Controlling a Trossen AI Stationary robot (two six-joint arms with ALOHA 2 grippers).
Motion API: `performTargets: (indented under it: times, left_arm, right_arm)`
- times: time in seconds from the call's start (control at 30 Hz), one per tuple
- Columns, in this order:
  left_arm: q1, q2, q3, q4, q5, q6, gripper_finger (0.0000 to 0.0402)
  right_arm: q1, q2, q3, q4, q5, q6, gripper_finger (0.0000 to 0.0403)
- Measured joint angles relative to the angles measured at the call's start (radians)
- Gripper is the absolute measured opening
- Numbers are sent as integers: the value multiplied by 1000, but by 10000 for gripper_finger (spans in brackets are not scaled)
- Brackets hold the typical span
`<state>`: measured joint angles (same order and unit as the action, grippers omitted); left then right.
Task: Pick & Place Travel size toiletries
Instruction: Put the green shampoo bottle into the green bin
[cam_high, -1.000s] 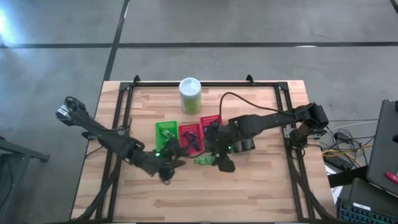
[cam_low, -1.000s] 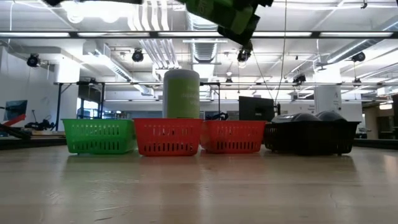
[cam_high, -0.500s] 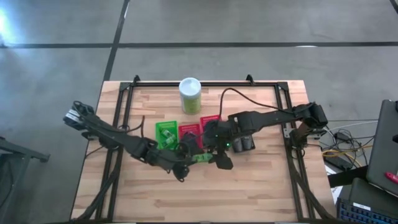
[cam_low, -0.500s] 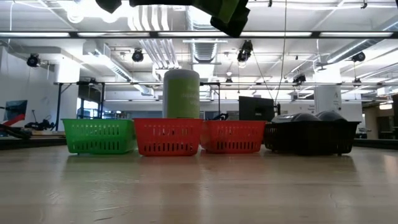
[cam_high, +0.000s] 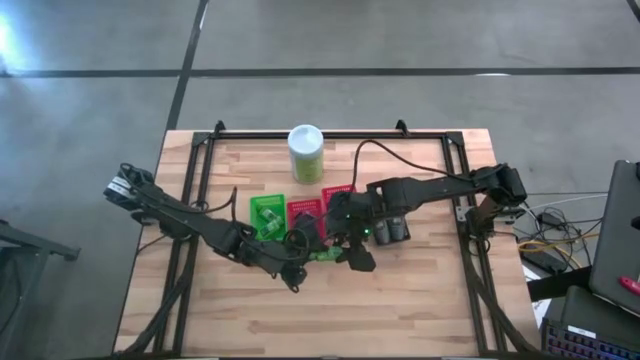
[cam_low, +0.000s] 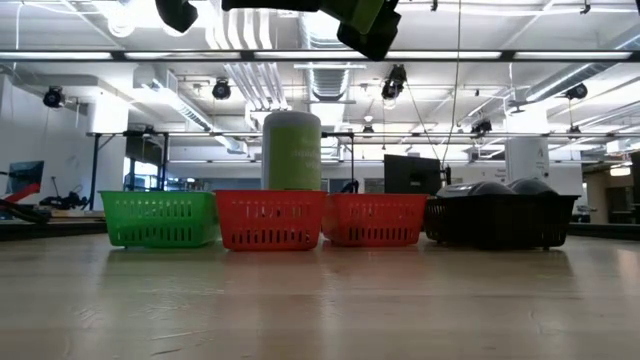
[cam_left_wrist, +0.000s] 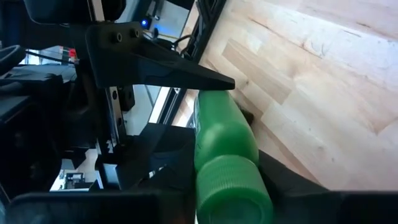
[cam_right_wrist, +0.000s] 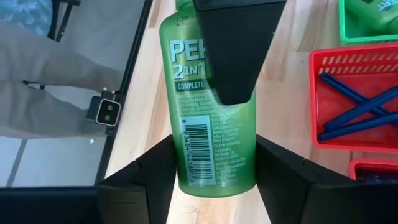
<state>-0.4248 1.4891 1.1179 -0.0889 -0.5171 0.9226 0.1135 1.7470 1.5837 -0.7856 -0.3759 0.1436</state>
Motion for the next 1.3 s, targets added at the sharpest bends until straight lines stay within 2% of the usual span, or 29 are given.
performTargets:
  times: [0.17, 0.3, 0.4, 0.5, 0.57, 0.63, 0.87, 0.93, 1.0, 1.07, 1.23, 1.3]
  left_arm:
    - [0, -2, -1, -9, -13, -2, 90]
    - [0, -5, -6, -40, -82, -40, 90]
    - [5, -28, -8, -99, -120, -114, 100]
    - [5, -50, -8, -181, -180, -227, 101]
    - [5, -69, -8, -301, -215, -346, 96]
    - [4, -97, -3, -461, -247, -535, 92]
    - [-7, -195, -34, -957, -282, -1491, 91]
    - [-9, -208, -57, -1046, -299, -1693, 91]
    - [-7, -211, -94, -1079, -304, -1803, 91]
    - [3, -211, -141, -1066, -311, -1846, 91]
    - [46, -198, -261, -938, -311, -1852, 91]
    - [49, -198, -297, -860, -307, -1808, 91]
  right_arm:
    - [-2, -2, 0, 1, 9, 20, 214]
    - [-5, -5, 0, -37, 26, 33, 248]
    - [-4, -16, 0, -69, 89, 31, 277]
    - [-2, -40, 0, -87, 204, 28, 308]
    - [-3, -63, 0, -110, 283, 18, 326]
    - [-5, -91, 0, -135, 352, 25, 341]
    - [-5, -190, -1, -207, 522, 162, 363]
    - [-5, -208, -2, -215, 566, 193, 360]
    - [-6, -222, -4, -221, 589, 207, 354]
    - [-7, -229, -5, -222, 610, 209, 348]
    - [-13, -226, -7, -231, 641, 207, 333]
    - [-13, -221, -9, -232, 641, 207, 329]
